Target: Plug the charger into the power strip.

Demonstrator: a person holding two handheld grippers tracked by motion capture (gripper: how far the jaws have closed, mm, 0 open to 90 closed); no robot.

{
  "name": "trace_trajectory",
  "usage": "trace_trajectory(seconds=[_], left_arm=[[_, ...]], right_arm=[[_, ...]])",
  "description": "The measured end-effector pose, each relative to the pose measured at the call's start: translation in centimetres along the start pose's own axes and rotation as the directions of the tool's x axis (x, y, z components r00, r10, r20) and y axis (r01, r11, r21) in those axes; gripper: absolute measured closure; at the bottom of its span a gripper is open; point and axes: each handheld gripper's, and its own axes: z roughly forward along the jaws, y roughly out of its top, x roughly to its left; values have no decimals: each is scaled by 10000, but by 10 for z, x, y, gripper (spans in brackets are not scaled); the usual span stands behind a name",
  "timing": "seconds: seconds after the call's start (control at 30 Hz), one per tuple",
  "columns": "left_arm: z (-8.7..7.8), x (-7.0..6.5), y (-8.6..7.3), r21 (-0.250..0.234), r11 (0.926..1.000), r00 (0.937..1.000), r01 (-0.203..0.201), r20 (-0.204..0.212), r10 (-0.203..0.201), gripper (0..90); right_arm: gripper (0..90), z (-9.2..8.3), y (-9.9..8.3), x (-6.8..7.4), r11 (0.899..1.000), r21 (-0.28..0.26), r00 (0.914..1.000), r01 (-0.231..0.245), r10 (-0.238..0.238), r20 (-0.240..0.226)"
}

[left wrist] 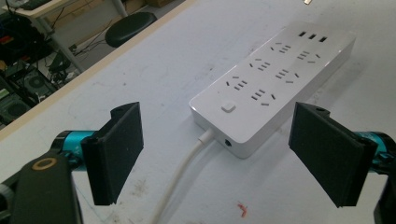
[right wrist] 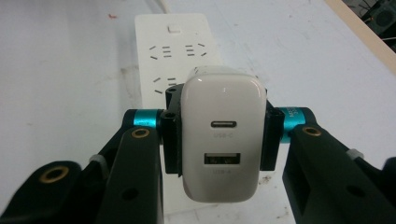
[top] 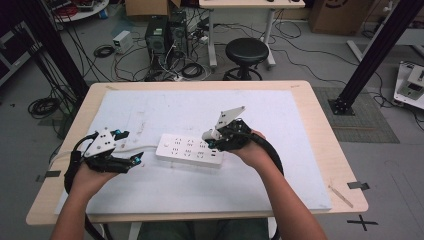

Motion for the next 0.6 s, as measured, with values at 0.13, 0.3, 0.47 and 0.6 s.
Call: trace_trajectory(seconds=[0.13, 0.3, 0.47, 0.6], left_arm=[[-1, 0, -3, 9, 10000, 10000, 38, -5, -38, 177], [-1, 1, -5, -16, 10000, 10000, 91, 8, -91, 177], [-1, 1, -6, -3, 9999, 9999, 103, 26, -103, 177], [-3, 2, -7, 68, 10000, 10000, 33, 22, -33, 177]], right_arm=[[630, 4, 6, -5, 9991, 390, 9998, 188, -185, -102], [630, 9, 13, -10, 9963, 737, 9986, 443, -420, -331], [630, 17, 23, -13, 9872, 1339, 9946, 869, -783, -683], [630, 21, 29, -16, 9787, 1761, 9919, 1059, -916, -876]])
